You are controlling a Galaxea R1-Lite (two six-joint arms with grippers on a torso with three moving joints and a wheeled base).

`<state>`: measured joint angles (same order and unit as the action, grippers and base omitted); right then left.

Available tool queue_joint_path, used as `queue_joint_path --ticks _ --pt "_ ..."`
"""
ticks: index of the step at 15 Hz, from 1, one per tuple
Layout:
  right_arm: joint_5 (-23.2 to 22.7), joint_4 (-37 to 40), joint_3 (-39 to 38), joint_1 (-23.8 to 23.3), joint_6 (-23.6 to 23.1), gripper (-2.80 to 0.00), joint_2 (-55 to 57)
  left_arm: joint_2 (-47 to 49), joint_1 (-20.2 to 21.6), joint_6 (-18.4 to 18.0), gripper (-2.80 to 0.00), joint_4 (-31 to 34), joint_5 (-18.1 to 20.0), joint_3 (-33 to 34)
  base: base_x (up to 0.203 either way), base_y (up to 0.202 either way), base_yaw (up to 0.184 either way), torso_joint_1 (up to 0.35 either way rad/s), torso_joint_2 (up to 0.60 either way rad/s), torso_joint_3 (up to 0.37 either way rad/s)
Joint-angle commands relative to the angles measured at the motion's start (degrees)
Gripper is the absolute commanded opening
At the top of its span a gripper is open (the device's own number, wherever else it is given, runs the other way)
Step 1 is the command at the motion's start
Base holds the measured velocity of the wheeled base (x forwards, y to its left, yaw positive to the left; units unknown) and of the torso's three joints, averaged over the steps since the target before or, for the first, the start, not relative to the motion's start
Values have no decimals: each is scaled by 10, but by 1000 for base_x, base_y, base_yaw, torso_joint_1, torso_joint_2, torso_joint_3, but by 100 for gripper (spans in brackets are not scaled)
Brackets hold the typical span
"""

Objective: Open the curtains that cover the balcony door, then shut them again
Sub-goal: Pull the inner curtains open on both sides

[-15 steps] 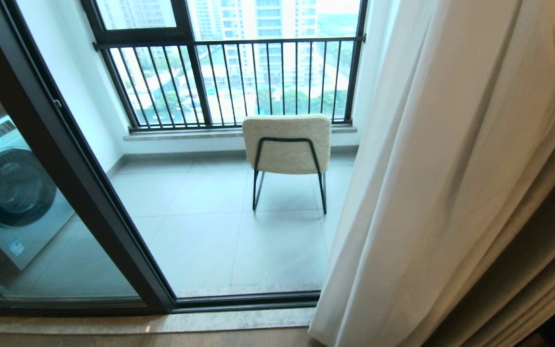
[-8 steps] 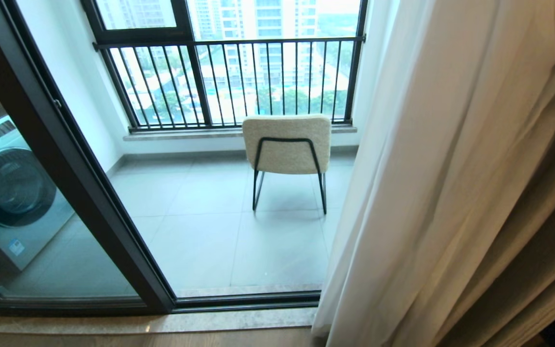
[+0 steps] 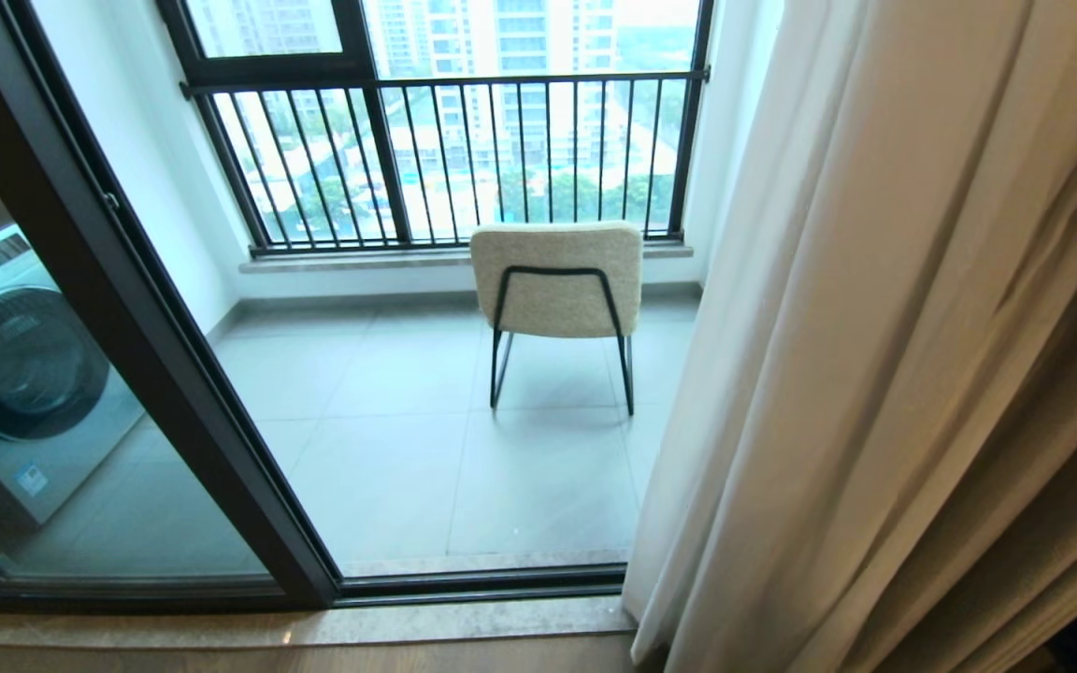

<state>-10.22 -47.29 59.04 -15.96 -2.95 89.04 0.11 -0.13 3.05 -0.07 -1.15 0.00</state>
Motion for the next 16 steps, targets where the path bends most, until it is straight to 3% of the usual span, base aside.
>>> queue_joint_path --ticks 1,2,16 --pt "-1 -3 -2 -1 0 -280 4 0 0 0 -280 0 0 0 0 0 0 0 0 0" --pt "-2 -3 -3 -1 -1 0 5 0 0 0 -280 0 0 0 0 0 0 0 0 0" --pt "-5 10 -47 0 0 0 -62 0 0 0 -280 0 -1 0 0 0 0 0 0 0"
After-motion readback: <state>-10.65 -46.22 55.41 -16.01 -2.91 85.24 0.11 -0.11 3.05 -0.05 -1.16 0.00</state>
